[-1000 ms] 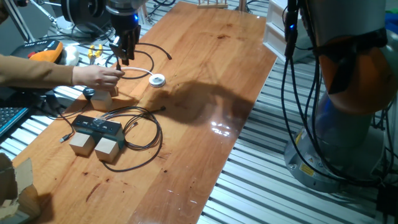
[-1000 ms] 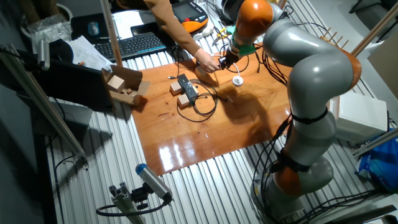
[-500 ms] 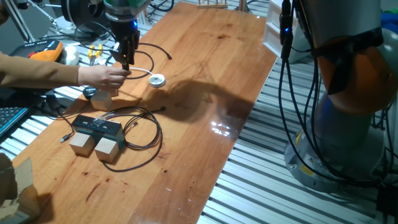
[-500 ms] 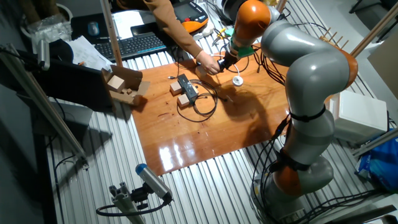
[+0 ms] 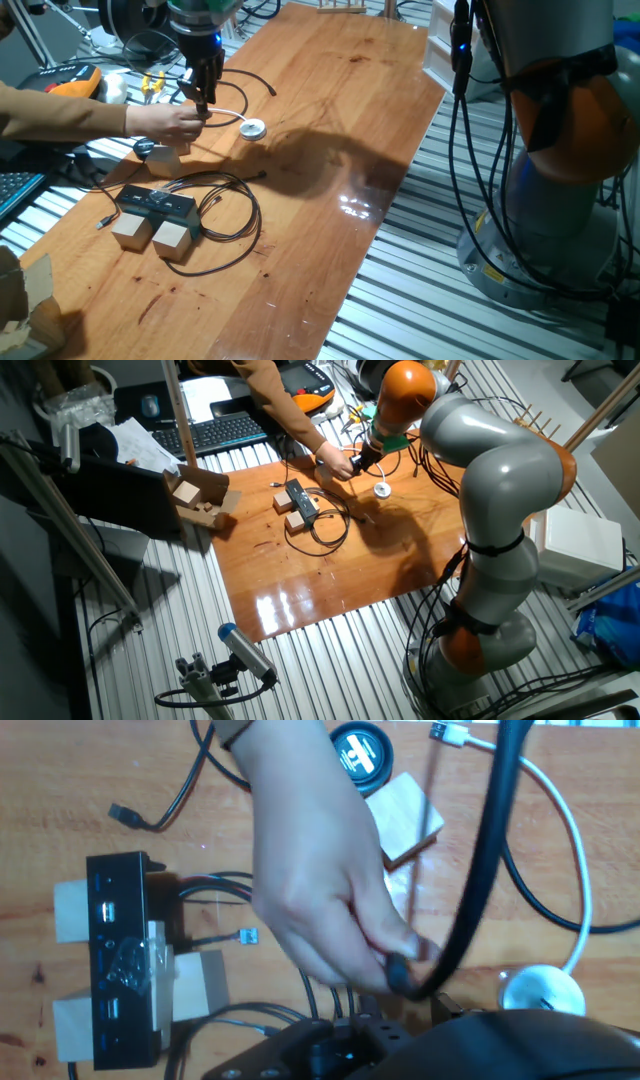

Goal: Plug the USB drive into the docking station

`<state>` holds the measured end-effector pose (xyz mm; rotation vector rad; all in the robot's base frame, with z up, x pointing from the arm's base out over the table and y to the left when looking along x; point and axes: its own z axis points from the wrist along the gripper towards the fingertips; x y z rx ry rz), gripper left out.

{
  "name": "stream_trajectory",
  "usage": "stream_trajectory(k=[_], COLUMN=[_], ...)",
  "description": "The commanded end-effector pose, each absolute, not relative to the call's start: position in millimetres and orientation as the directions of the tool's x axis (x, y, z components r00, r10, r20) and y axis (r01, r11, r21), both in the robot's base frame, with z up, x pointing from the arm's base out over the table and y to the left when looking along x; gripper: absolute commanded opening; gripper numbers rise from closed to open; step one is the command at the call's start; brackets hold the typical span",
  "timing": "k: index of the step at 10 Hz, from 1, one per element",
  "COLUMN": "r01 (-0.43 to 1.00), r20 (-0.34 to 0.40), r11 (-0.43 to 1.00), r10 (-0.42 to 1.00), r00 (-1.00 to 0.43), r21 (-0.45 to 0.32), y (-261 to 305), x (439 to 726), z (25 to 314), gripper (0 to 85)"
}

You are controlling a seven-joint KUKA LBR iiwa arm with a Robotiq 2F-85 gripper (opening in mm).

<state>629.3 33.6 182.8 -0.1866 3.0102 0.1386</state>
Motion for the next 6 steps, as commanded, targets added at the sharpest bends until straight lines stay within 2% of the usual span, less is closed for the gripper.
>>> stream_trajectory(k=[1,5,6], r01=[-0.128,-0.148,-0.153], r20=[-0.127,-0.118,-0.115], r11=[0.989,0.986,0.986], r10=[-0.118,-0.139,-0.144], r00=[-0.985,-0.983,-0.983], r21=[0.078,0.074,0.074], y=[33.8,34.0,33.7], x=[629.2,628.8,628.8], z=[182.6,183.4,184.1], gripper=[34.0,34.0,17.0])
